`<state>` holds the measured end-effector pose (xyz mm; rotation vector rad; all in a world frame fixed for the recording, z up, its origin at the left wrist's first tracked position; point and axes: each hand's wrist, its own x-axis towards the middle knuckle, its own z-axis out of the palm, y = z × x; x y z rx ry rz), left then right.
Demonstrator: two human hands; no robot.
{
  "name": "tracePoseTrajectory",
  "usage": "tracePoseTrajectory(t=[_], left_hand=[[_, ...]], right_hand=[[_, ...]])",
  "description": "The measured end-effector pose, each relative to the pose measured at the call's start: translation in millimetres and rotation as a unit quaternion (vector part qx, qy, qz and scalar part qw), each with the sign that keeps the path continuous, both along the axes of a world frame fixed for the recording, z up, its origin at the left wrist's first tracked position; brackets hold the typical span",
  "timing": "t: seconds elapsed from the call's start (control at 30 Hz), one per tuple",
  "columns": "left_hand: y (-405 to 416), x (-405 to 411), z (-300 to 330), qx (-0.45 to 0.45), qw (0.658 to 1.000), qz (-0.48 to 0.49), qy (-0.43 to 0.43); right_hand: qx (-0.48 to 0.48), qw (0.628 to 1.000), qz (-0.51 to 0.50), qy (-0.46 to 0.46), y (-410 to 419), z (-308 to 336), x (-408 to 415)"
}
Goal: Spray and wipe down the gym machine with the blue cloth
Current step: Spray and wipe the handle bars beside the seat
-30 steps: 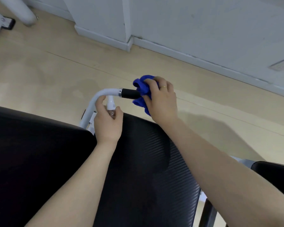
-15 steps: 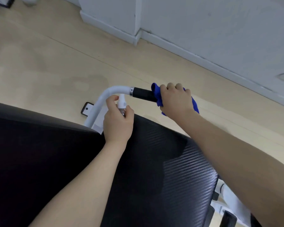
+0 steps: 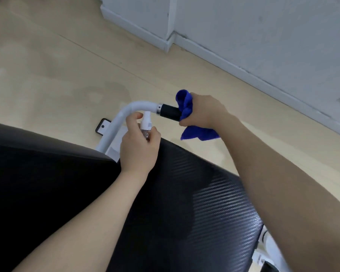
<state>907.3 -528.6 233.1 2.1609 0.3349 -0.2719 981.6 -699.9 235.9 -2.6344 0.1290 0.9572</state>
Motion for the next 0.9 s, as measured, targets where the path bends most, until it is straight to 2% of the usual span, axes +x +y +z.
tracePoseTrajectory(t=[0.07,0.1,0.23,0.43,0.5,0.57,0.6,0.77,0.83,0.9], left_hand=[[-1,1,-2,0.013,1.0,0.003,0.001],[-3,0,-1,0.018,1.0,0.0,-0.003],[-4,-1,-1,0.028,1.0,0.0,-0.004],[-2,0,-2,0.013,1.0,0.005,-0.019],[-2,-1,-2,0.013,1.0,0.003,-0.025],[-1,-1,-1,0.011,0.999,0.002,-0.03],[-1,-1,-1,0.008,0.999,0.001,-0.032],[0,1,-1,-0.007,0.999,0.004,-0.033],[0,1,-3,-0.007,1.0,0.007,-0.025],[2,1,-3,-0.017,1.0,0.01,-0.024]], right_hand=[[-0.016,0.998,0.038,0.058,17,-2,24],[-0.038,0.995,0.076,0.054,30,-6,31],[-0.13,0.97,0.173,-0.11,59,-21,25],[-0.065,0.959,0.103,-0.257,13,-19,-39],[-0.07,0.941,0.082,-0.321,11,-24,-55],[-0.085,0.907,0.074,-0.405,23,-36,-58],[-0.078,0.903,0.085,-0.415,32,-40,-52],[-0.056,0.953,0.203,-0.22,68,-32,3],[-0.071,0.961,0.179,-0.2,65,-29,8],[-0.071,0.975,0.111,-0.179,50,-22,-2]])
